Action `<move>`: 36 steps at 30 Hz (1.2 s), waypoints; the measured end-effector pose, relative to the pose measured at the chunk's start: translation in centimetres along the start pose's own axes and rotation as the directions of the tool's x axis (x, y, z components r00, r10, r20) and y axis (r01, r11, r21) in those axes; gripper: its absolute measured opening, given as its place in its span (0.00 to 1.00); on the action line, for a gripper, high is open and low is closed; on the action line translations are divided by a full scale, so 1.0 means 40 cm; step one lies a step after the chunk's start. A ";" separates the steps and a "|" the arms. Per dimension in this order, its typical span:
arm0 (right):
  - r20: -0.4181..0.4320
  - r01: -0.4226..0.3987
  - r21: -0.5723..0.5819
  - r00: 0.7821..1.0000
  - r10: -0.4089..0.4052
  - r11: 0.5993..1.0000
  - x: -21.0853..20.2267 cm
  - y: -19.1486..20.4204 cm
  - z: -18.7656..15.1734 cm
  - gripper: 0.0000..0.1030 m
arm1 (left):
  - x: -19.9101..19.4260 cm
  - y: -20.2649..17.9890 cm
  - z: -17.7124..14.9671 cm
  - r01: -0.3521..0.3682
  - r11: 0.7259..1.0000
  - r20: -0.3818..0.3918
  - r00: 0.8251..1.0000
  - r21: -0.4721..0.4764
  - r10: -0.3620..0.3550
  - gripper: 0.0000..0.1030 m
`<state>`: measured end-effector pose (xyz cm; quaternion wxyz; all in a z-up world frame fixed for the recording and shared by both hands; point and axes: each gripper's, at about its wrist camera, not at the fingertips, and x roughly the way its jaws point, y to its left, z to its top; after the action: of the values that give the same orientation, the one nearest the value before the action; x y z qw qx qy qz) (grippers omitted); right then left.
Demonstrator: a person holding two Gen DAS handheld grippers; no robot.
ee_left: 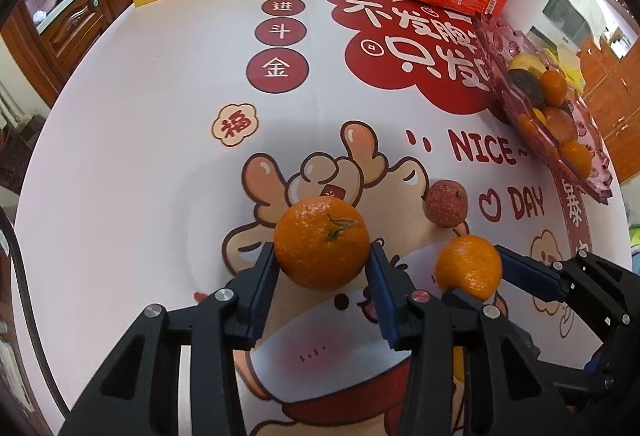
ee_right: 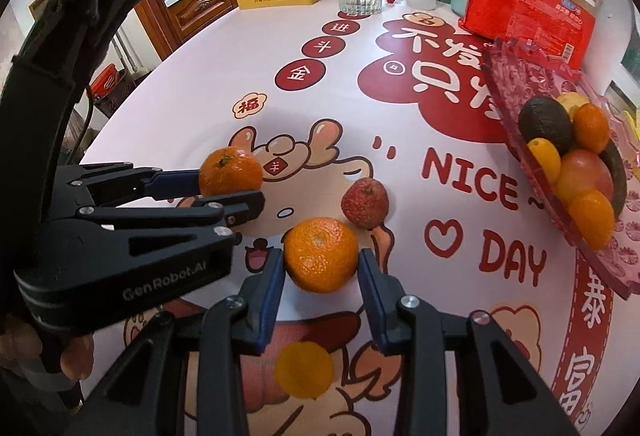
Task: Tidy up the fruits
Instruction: 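Grasp a large tangerine with the left tool while the right tool grasps another tangerine, then carry both tangerines over the pink bowl with both tools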
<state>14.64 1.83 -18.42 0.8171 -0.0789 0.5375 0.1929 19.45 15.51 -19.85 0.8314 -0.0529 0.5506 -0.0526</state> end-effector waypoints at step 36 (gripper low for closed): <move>0.313 0.327 0.198 0.872 -0.376 0.924 -0.640 -0.456 0.142 0.36 | -0.465 -0.522 0.229 0.020 0.977 0.334 0.938 0.214 -0.092 0.42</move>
<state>17.84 -18.81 5.73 0.9234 -0.0831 0.3746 0.0139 20.05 -2.14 3.65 0.9134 0.0101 0.3876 -0.1236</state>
